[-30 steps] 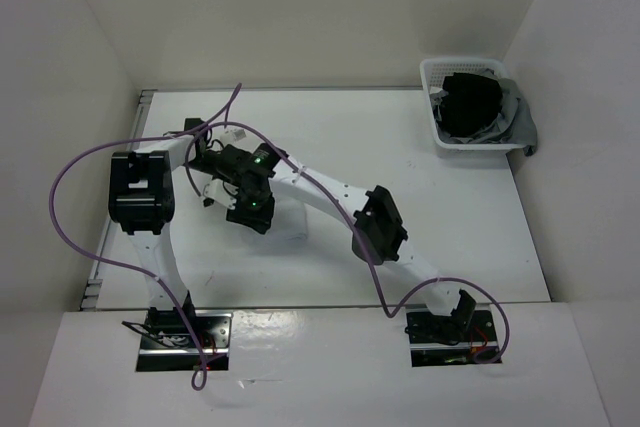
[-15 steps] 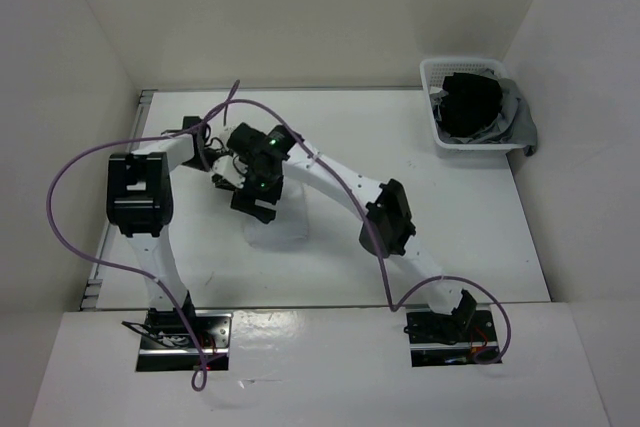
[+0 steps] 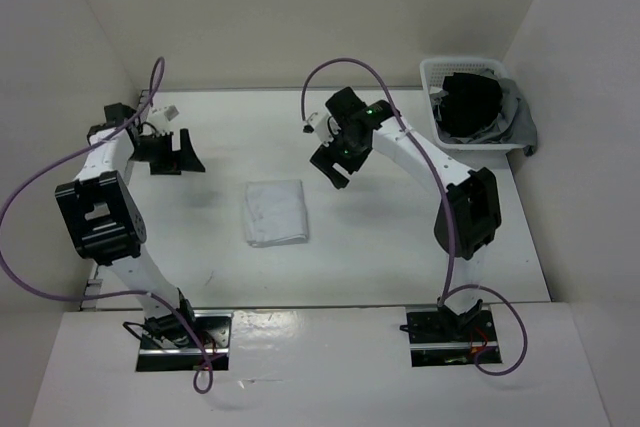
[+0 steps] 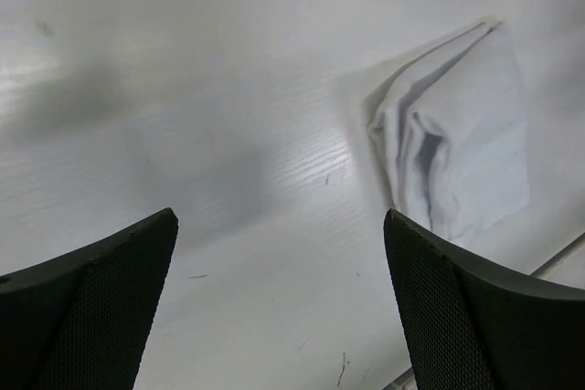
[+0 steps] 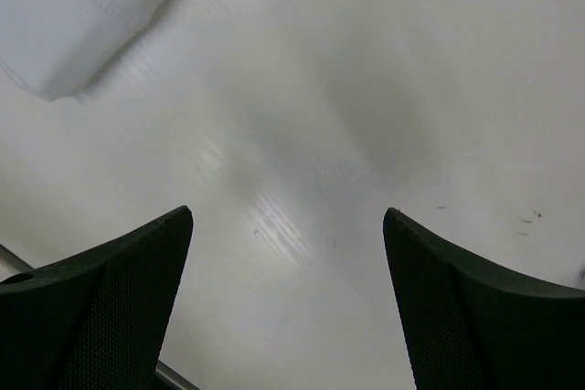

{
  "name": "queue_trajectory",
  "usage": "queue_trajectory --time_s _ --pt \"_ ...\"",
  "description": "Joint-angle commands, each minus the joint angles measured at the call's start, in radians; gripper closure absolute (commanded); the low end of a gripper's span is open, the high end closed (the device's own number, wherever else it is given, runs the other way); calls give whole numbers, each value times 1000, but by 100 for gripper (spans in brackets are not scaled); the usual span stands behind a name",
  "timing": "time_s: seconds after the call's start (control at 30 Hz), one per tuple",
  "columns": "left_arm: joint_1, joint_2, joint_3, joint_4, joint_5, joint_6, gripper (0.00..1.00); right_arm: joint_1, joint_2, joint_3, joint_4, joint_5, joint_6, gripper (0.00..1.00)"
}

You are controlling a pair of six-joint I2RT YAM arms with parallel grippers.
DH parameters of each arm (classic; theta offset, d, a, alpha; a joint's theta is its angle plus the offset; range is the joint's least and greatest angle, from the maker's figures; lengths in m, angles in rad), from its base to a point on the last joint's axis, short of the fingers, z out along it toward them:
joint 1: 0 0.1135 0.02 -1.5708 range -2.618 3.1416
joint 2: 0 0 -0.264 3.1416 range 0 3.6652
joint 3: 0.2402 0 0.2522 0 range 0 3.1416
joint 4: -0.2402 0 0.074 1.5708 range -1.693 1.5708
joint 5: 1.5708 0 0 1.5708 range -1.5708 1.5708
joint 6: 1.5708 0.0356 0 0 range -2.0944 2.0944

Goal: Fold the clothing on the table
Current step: Fold the skirt

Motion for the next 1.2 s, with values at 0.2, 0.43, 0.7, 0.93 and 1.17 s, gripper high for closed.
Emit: queue_trajectory --time_s 0.2,0.43,0.7,0.93,1.17 --pt "-340 -16 318 -268 342 152 7 -118 -170 -251 158 80 57 11" --pt "-526 101 344 -344 376 250 25 -217 -258 -385 180 122 79 11" --pt "-516 254 290 -535 488 486 29 -267 -301 -455 180 122 97 11" --pt "-506 306 230 -535 516 534 29 -267 -281 -446 180 122 107 11" --pt "-465 383 187 -535 534 569 29 -267 -238 -428 171 103 107 11"
